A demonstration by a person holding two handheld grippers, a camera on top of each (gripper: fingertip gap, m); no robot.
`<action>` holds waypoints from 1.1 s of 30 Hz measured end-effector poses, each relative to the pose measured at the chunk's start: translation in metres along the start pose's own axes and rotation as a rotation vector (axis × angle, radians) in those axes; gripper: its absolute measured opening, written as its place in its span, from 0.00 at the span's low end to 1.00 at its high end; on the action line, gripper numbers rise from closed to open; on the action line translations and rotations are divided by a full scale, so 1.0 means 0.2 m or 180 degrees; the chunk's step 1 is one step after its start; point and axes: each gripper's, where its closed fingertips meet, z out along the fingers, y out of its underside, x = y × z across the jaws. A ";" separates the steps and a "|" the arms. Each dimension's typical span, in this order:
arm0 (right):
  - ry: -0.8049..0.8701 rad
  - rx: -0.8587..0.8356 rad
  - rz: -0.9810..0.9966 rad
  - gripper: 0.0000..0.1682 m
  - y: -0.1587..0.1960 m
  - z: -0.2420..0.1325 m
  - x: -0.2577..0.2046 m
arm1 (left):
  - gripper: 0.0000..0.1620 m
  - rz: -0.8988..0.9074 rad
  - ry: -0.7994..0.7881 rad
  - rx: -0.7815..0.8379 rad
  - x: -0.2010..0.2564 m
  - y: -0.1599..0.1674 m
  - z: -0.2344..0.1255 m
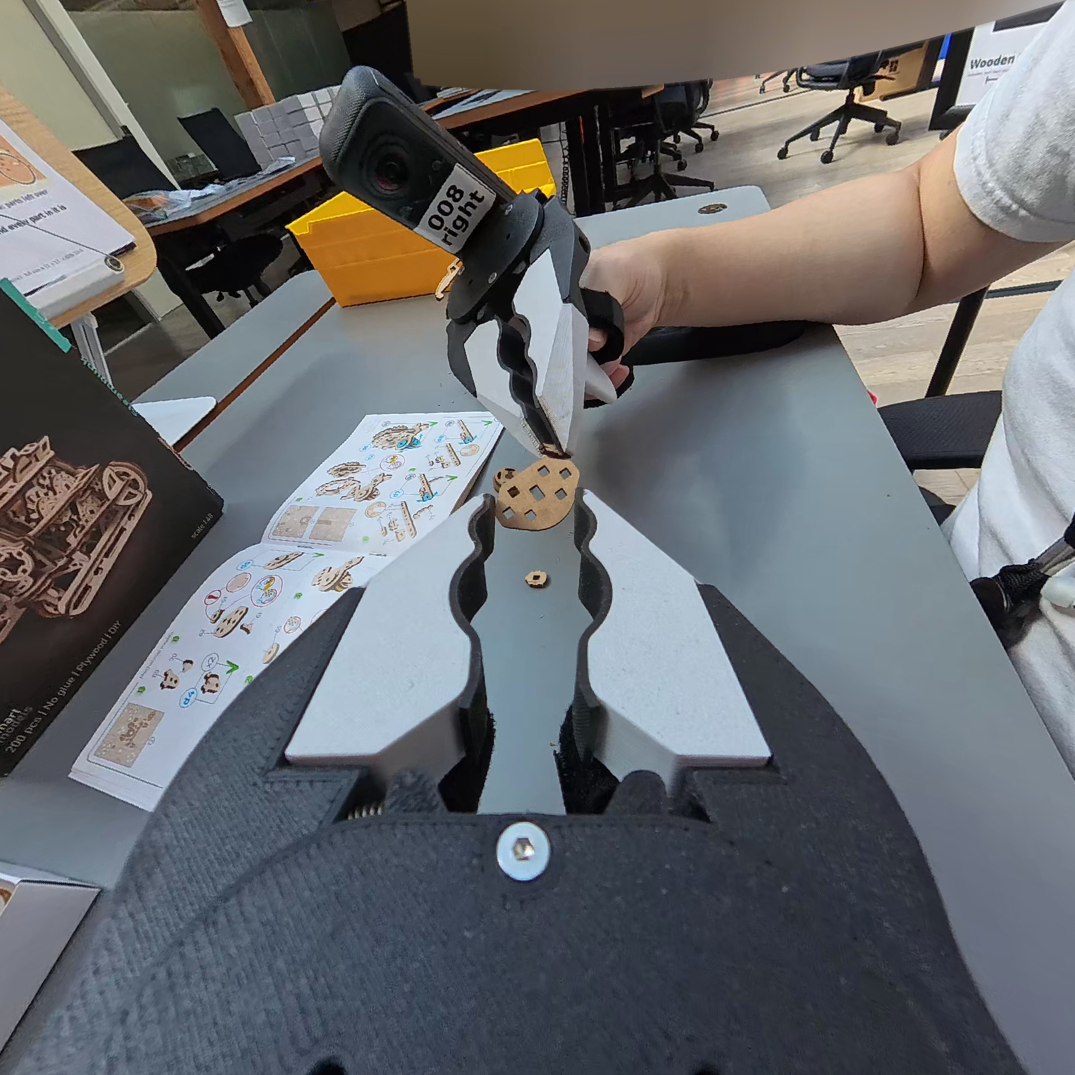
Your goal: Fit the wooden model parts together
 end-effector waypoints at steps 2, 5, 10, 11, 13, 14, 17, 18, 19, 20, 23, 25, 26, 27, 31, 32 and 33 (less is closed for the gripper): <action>-0.0002 -0.0019 0.0000 0.01 0.01 0.00 0.00 | 0.16 0.0010 0.0005 -0.0009 0.00 0.00 0.00; -0.0020 -0.0024 0.0000 0.01 0.01 0.01 -0.01 | 0.16 0.0001 0.0019 0.0009 0.01 0.00 0.00; -0.0023 0.0016 -0.0021 0.01 0.00 0.01 -0.01 | 0.16 -0.0010 0.0031 0.0040 0.01 -0.01 0.00; -0.0031 0.0036 -0.0060 0.01 -0.01 0.01 -0.02 | 0.16 -0.0023 0.0045 0.0061 0.01 -0.02 0.00; -0.0061 0.0058 -0.0143 0.01 -0.02 0.02 -0.04 | 0.16 -0.0062 0.0091 0.0130 0.02 -0.04 0.00; -0.0066 0.0056 -0.0168 0.01 -0.03 0.03 -0.05 | 0.16 -0.0076 0.0115 0.0164 0.03 -0.05 0.00; -0.0121 0.0012 -0.0191 0.01 -0.02 0.05 -0.07 | 0.16 -0.0084 0.0157 0.0186 0.04 -0.06 0.00; -0.0123 -0.0011 -0.0199 0.01 -0.01 0.06 -0.07 | 0.16 -0.0085 0.0170 0.0187 0.05 -0.06 0.01; -0.0127 -0.0026 -0.0204 0.01 -0.01 0.06 -0.07 | 0.16 -0.0091 0.0194 0.0193 0.05 -0.06 0.01; -0.0144 -0.0033 -0.0201 0.01 0.00 0.07 -0.07 | 0.16 -0.0102 0.0224 0.0201 0.06 -0.07 0.01; -0.0213 -0.0048 -0.0200 0.01 0.00 0.08 -0.09 | 0.16 -0.0125 0.0275 0.0190 0.07 -0.07 0.01; -0.0232 -0.0071 -0.0236 0.01 0.00 0.08 -0.10 | 0.16 -0.0148 0.0314 0.0183 0.08 -0.06 0.02; -0.0243 -0.0082 -0.0254 0.01 0.01 0.08 -0.11 | 0.16 -0.0157 0.0336 0.0177 0.09 -0.06 0.02; -0.0237 -0.0098 -0.0269 0.01 0.01 0.09 -0.11 | 0.16 -0.0168 0.0360 0.0181 0.09 -0.06 0.02; -0.0278 -0.0115 -0.0269 0.01 0.02 0.09 -0.12 | 0.16 -0.0259 0.0488 0.0206 0.11 -0.07 0.01; -0.0294 -0.0118 -0.0260 0.01 0.02 0.09 -0.12 | 0.16 -0.0281 0.0514 0.0211 0.12 -0.07 0.01; -0.0321 -0.0119 -0.0247 0.01 0.02 0.10 -0.13 | 0.16 -0.0301 0.0544 0.0222 0.12 -0.07 0.01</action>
